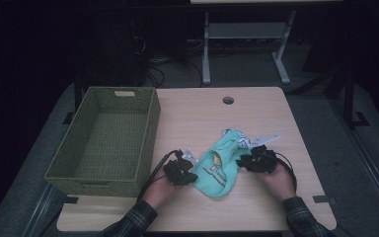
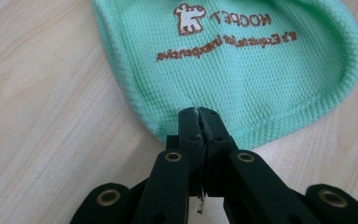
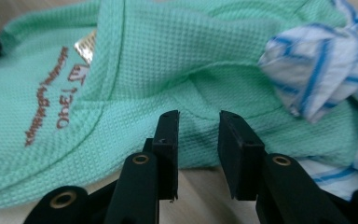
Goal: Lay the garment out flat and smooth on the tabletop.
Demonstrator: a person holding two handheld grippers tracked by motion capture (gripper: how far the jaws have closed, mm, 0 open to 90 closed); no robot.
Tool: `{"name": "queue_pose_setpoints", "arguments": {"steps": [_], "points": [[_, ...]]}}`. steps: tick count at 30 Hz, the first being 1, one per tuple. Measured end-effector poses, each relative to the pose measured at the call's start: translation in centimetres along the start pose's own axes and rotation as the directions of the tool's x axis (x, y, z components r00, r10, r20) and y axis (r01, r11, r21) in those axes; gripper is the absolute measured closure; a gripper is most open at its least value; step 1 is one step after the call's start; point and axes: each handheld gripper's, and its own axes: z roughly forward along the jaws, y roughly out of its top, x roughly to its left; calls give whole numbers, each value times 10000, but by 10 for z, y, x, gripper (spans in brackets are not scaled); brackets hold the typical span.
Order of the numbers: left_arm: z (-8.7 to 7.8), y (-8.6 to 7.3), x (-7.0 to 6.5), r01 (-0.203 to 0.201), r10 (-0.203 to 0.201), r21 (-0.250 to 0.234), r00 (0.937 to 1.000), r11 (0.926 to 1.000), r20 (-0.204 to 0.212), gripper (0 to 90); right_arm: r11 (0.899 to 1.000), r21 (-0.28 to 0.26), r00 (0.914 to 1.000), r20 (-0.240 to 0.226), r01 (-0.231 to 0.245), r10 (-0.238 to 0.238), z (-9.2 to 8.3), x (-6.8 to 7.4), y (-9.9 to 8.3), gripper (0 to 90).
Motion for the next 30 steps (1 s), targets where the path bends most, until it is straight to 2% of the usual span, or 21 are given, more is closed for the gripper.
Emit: {"name": "queue_pose_setpoints", "arguments": {"steps": [1,4,6,8,13,20,23,26,30], "points": [[0,0,0,-20,20,31,10000,10000,8,883,9998,-58,9998,112,169,-169,0,1,-1,746],[0,0,0,-22,22,31,10000,10000,8,884,9996,3,9995,142,272,-272,0,4,-2,861],[0,0,0,-9,9,25,10000,10000,-6,884,9986,29,9985,187,521,-522,-1,5,-3,883],[0,0,-1,-2,2,9,10000,10000,-44,884,9981,54,9978,262,607,-608,-2,6,-2,890],[0,0,-1,55,-55,23,10000,10000,-83,885,9992,-47,9989,243,408,-407,-11,2,-5,882],[0,0,-1,148,-147,22,9998,9999,-130,887,9998,193,9992,398,39,-47,-25,-14,-23,887],[0,0,-2,186,-186,-8,9997,9998,-169,886,9998,192,9995,316,-97,91,-29,-15,-28,884],[0,0,-2,181,-182,-28,9997,9998,-143,871,9999,80,9995,324,-67,64,-30,-15,-29,851],[-5,4,1,152,-155,-158,9998,9998,-137,850,9993,-381,9996,276,-28,38,-36,-11,-24,839]]}}
